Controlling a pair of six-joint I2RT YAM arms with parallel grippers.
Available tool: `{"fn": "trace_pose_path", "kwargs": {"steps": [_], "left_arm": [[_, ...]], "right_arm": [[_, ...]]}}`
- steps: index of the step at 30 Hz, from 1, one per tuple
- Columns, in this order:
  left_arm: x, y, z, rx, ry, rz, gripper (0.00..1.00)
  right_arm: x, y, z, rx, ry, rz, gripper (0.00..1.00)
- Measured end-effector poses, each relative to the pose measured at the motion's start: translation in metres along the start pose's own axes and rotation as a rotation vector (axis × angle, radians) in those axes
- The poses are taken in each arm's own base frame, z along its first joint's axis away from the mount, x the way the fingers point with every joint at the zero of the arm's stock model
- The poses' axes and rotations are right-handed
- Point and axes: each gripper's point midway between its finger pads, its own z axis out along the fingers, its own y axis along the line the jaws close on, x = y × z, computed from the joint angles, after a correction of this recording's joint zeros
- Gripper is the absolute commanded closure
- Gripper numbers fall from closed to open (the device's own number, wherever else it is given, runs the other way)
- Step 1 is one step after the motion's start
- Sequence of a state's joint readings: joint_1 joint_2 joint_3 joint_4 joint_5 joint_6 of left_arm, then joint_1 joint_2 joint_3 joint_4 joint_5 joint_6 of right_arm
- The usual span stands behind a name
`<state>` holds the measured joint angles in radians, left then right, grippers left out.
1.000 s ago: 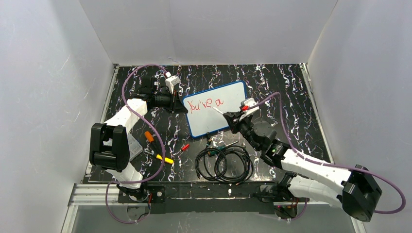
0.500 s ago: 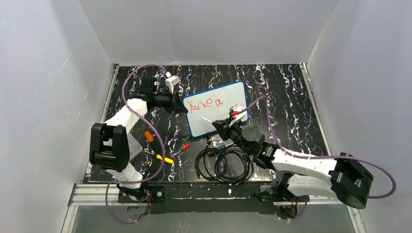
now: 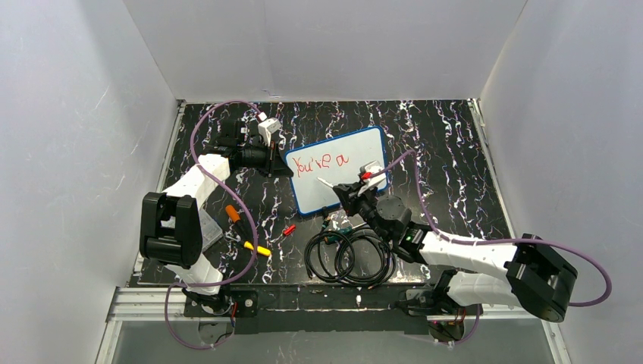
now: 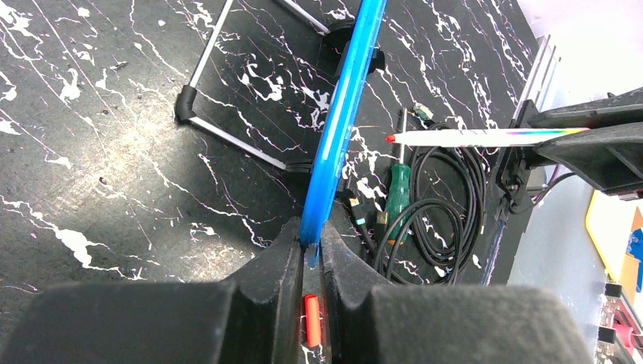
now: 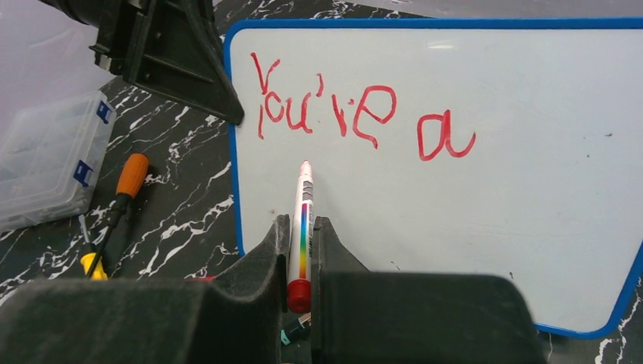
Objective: Write a sentence on the whiteboard
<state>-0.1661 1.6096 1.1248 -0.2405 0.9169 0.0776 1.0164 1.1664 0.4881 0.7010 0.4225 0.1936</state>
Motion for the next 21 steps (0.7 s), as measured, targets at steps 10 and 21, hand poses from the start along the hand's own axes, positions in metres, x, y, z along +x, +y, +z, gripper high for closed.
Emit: {"fn": "trace_pose_path", "kwargs": {"steps": [10,21], "left_arm": [[0.0,0.0,0.0,0.0,0.0,0.0,1.0],[0.0,0.0,0.0,0.0,0.0,0.0,1.0]], "right_arm": [[0.02,-0.008,0.002,0.026,0.039,-0.035,0.99],[0.034,-0.006,0.005,0.012,0.072,-0.056,0.99]]}}
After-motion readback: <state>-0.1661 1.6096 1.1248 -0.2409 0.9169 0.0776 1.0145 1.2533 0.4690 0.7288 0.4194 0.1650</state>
